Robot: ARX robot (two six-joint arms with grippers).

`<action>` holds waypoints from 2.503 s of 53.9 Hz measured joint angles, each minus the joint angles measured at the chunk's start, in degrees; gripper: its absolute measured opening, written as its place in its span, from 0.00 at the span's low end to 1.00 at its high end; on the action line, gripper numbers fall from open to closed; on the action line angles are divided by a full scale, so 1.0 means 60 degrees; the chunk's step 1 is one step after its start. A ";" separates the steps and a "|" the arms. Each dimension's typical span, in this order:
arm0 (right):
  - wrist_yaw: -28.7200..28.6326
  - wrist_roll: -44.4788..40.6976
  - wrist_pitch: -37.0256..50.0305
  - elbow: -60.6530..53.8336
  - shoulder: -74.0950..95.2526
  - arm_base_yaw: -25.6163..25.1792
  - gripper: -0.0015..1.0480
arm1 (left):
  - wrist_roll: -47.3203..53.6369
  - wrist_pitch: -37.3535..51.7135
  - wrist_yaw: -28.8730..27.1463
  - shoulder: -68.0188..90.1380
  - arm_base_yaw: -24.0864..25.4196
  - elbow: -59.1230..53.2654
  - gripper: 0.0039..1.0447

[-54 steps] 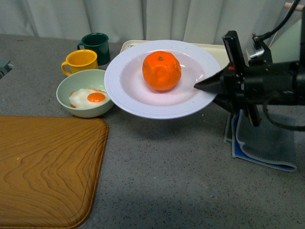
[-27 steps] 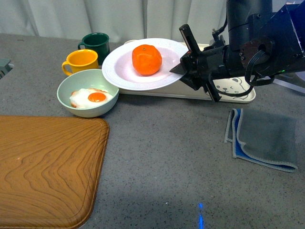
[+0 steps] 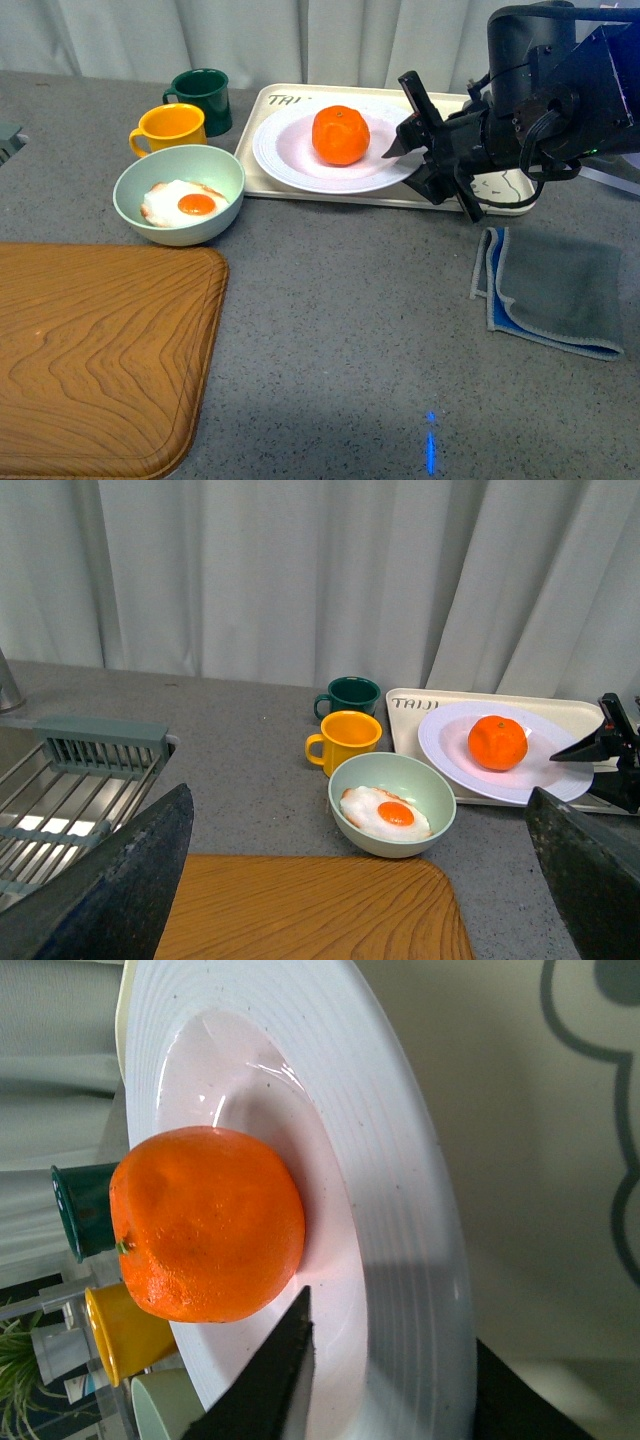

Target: Place orange and plate with both arms

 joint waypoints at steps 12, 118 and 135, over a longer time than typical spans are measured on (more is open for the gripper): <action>0.0659 -0.1173 0.0113 -0.0543 -0.0623 -0.0051 0.66 | 0.0000 0.0000 0.0004 0.0004 0.0000 0.0000 0.94; 0.3829 -1.0167 0.2911 -1.4276 -1.7937 -0.1996 0.01 | 0.0000 -0.0007 0.0000 0.0000 0.0000 0.0000 0.94; 0.3829 -1.0167 0.1144 -1.4280 -1.9824 -0.1996 0.01 | 0.0000 -0.0007 0.0000 0.0000 0.0000 0.0000 0.94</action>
